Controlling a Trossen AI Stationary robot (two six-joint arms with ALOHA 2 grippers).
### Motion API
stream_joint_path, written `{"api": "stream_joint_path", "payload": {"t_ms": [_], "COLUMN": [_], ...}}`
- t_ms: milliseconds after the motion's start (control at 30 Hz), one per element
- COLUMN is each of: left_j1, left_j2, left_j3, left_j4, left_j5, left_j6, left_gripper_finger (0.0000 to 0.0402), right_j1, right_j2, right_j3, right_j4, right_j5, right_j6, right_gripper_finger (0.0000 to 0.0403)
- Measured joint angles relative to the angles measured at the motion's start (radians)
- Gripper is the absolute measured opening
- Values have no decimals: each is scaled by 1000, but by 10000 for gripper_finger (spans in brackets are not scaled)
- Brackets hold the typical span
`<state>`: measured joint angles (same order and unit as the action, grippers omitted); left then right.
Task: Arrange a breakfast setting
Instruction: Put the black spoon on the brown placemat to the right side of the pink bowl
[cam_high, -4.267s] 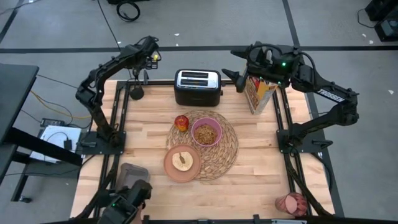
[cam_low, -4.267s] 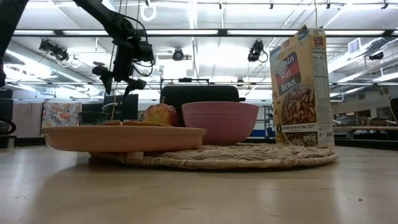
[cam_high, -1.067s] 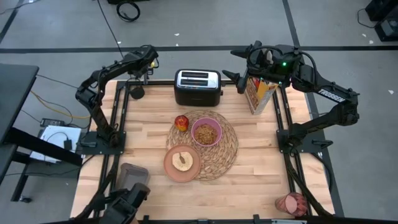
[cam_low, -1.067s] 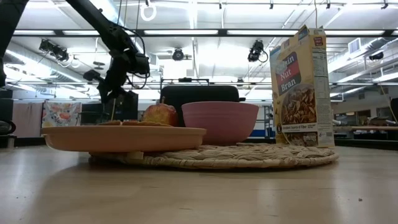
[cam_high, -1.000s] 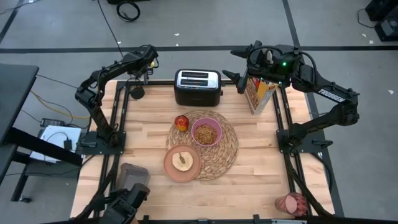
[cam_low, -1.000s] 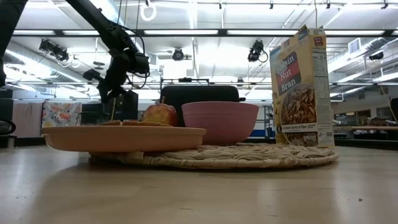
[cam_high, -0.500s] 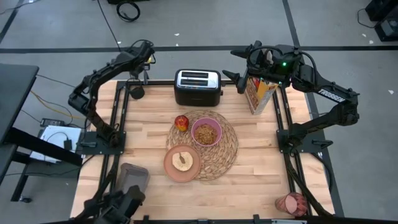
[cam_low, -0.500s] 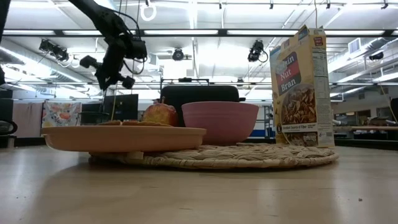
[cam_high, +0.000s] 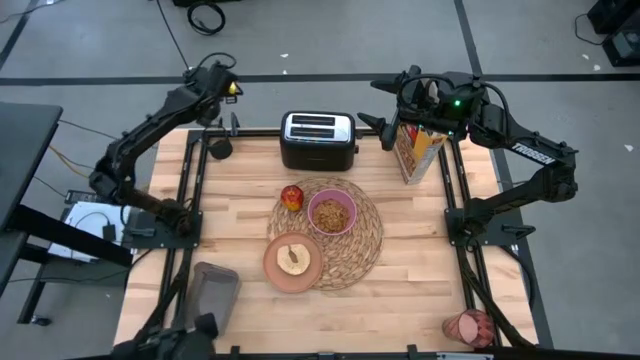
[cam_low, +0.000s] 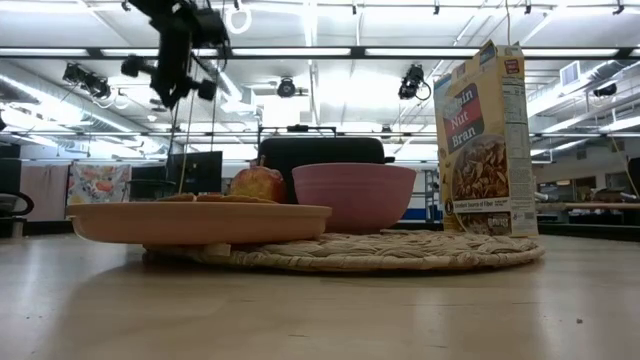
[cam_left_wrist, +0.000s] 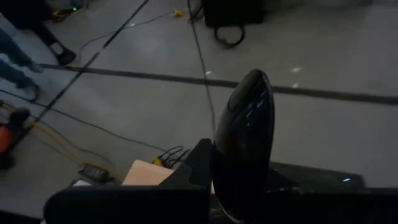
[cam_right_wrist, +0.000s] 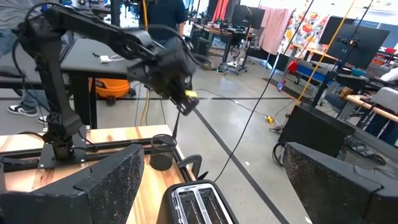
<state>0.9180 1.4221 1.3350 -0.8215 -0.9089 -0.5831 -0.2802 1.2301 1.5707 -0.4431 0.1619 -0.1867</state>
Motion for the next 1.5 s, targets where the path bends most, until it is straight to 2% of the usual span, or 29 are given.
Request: {"api": "stream_joint_path", "payload": {"t_ms": [167,300,633,867,1067,1333,1500], "left_j1": [-48,-93,-247,-406,-555,-652,-683], "left_j2": [-107,-204,-366,-357,-297,-206,-189], "left_j3": [0,0,0,1,1,0,0], "left_j4": [28,109,491,778,943,988,994], "left_j5": [12,43,149,200,199,204,267], "left_j6": [-2,-14,23,135,284,327,398], "left_gripper_finger": [26,26,25,25,25,26,27], "right_j1": [0,0,53,106,118,117,116], "right_j2": [0,0,24,70,126,206,244], "right_j3": [0,0,0,0,0,0,0], "right_j4": [0,-6,3,47,129,195,234], "right_j5": [0,36,56,59,126,229,244], "right_j6": [-3,-72,-113,-116,-159,-263,-295], "right_gripper_finger": [384,384,384,384,379,344,326]}}
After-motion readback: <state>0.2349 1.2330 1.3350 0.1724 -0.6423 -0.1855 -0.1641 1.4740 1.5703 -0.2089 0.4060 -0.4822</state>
